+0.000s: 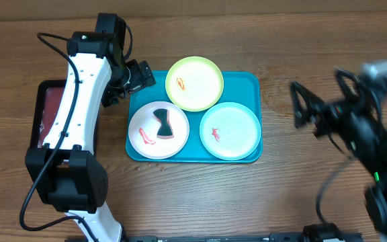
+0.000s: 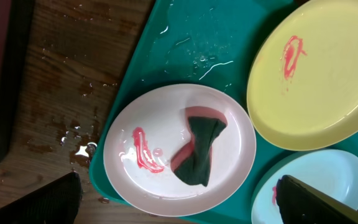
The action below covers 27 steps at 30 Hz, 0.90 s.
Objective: Clean dirty plates on tray and stack at the side
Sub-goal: 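Reach the right gripper to the white plate rim and grip it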
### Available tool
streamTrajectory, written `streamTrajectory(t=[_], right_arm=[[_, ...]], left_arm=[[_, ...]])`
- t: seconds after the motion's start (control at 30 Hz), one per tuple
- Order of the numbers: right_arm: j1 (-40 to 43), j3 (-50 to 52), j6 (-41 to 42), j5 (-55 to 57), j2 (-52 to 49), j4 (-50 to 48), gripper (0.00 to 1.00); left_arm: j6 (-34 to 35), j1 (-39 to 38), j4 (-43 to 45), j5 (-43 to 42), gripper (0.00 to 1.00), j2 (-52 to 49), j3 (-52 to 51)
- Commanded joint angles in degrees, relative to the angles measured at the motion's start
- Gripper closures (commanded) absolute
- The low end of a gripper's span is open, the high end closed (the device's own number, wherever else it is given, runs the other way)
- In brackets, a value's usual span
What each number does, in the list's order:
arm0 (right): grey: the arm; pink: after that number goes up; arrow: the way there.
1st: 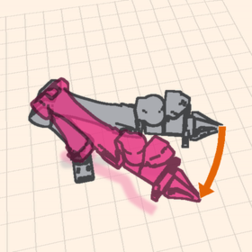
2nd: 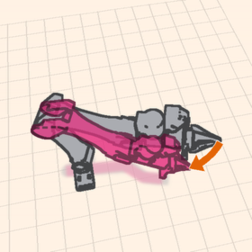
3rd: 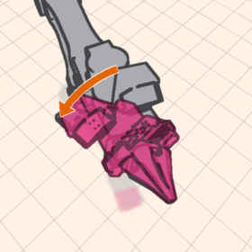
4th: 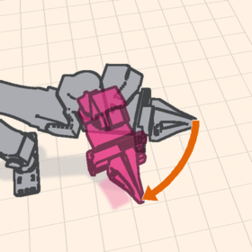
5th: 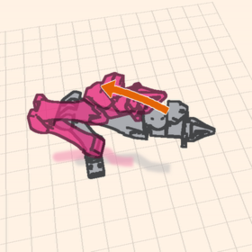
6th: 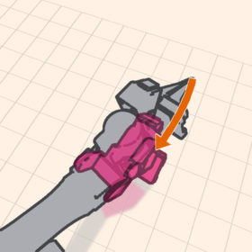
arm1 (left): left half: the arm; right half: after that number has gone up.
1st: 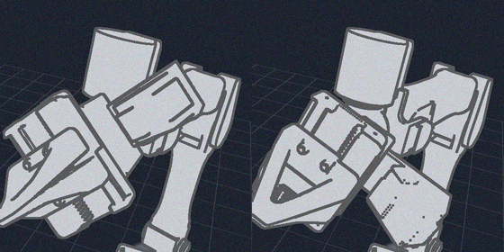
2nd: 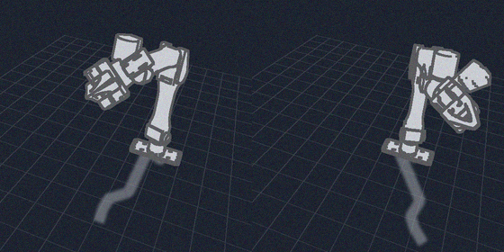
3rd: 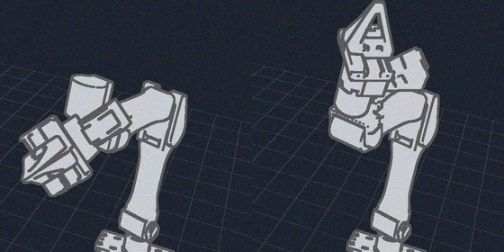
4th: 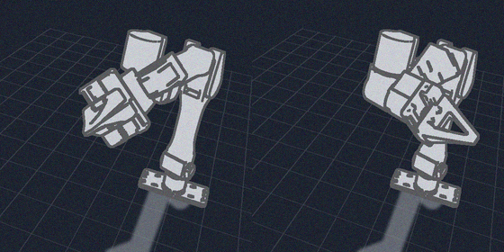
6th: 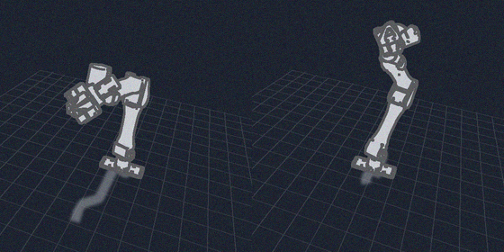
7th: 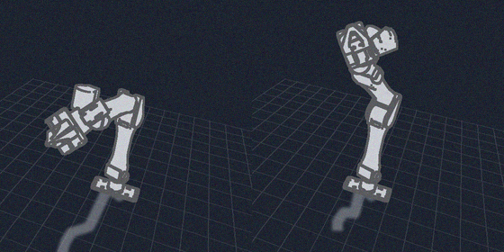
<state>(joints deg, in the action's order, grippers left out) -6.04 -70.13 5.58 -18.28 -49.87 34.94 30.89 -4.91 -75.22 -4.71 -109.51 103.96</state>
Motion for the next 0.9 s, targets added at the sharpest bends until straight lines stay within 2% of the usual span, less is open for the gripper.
streamTrajectory(t=[0.0, 0.1, 0.17, 0.27, 0.33, 0.4, 0.57, 0.6, 0.63, 0.87], right_arm=[[-0.13, -1.99, 9.73, -13.66, -6.25, -4.50, 0.00], [-1.16, -6.21, 13.79, -14.03, -13.57, -1.09, 0.00], [-2.32, -12.24, 13.55, -10.36, -19.93, 8.04, 0.00], [-6.03, -26.53, 10.49, -2.91, -34.12, 26.69, 0.00], [-8.17, -31.43, 10.51, -1.20, -40.11, 31.12, 0.01], [-10.69, -33.53, 10.54, -1.25, -44.92, 31.54, 0.08], [-17.29, -33.33, 10.54, 1.42, -54.53, 25.90, 0.49], [-18.84, -33.31, 10.58, 3.78, -56.76, 24.83, 0.62], [-20.04, -33.31, 11.23, 6.73, -58.62, 24.17, 0.71], [-25.77, -33.00, 13.51, 10.99, -67.34, 19.06, 0.66]], left_arm=[[-1.29, -0.44, -0.02, 0.20, 0.00, 0.55, 0.52], [-1.31, -0.44, -0.02, 0.22, 0.00, 0.55, 0.52], [-1.31, -0.44, -0.09, 0.24, 0.00, 0.55, 0.50], [-1.31, -0.44, 0.02, 0.22, 0.00, 0.55, 0.50], [-1.31, -0.42, 0.04, 0.22, 0.00, 0.55, 0.50], [-1.31, -0.42, 0.02, 0.22, 0.00, 0.55, 0.48], [-1.31, -0.44, -0.07, 0.24, 0.00, 0.55, 0.44], [-1.31, -0.48, -0.15, 0.24, 0.00, 0.55, 0.44], [-1.31, -0.48, -0.20, 0.24, 0.02, 0.55, 0.44], [-1.31, -0.48, -0.17, 0.24, 0.04, 0.55, 0.44]])
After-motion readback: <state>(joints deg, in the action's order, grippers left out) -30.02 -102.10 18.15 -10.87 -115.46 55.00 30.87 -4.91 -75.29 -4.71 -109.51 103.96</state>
